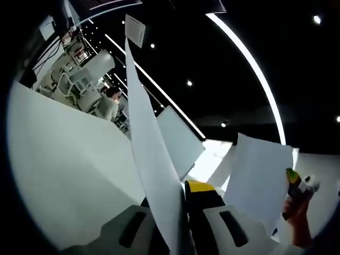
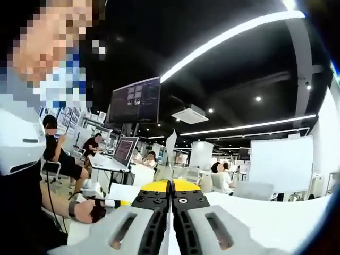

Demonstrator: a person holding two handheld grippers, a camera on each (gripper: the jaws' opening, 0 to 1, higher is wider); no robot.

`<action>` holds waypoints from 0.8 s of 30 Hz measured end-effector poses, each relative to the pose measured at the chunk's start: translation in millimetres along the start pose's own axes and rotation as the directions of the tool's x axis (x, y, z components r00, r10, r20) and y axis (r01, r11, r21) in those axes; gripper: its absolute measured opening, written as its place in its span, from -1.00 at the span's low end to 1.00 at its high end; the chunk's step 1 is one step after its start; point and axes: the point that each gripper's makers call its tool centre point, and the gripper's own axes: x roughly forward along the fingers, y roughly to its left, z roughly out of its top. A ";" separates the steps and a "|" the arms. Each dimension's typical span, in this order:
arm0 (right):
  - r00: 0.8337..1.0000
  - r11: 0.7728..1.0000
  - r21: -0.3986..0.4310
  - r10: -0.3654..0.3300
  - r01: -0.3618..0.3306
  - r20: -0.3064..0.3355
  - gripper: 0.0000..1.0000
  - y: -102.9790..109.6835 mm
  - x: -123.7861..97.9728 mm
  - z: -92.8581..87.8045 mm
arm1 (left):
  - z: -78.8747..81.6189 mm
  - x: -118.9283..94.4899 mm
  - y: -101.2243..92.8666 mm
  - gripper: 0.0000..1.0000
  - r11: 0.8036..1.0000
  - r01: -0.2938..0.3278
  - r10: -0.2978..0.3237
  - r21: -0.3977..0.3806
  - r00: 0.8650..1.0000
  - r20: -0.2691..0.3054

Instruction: Organize the stack of printing papers by aligning and flattening the scattered papers on the table

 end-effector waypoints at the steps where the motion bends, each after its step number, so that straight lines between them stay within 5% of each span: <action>1: 1.000 1.000 0.001 0.005 -0.005 0.001 -1.00 -0.2 1.8 0.3 | -0.2 0.2 0.1 -0.83 1.000 0.000 0.000 0.001 1.000 -0.001; 24: 0.983 0.982 0.047 0.181 -0.181 -0.002 -1.00 23.5 42.5 -0.7 | -2.2 0.4 -4.8 -0.83 1.000 0.002 -0.002 0.005 1.000 -0.004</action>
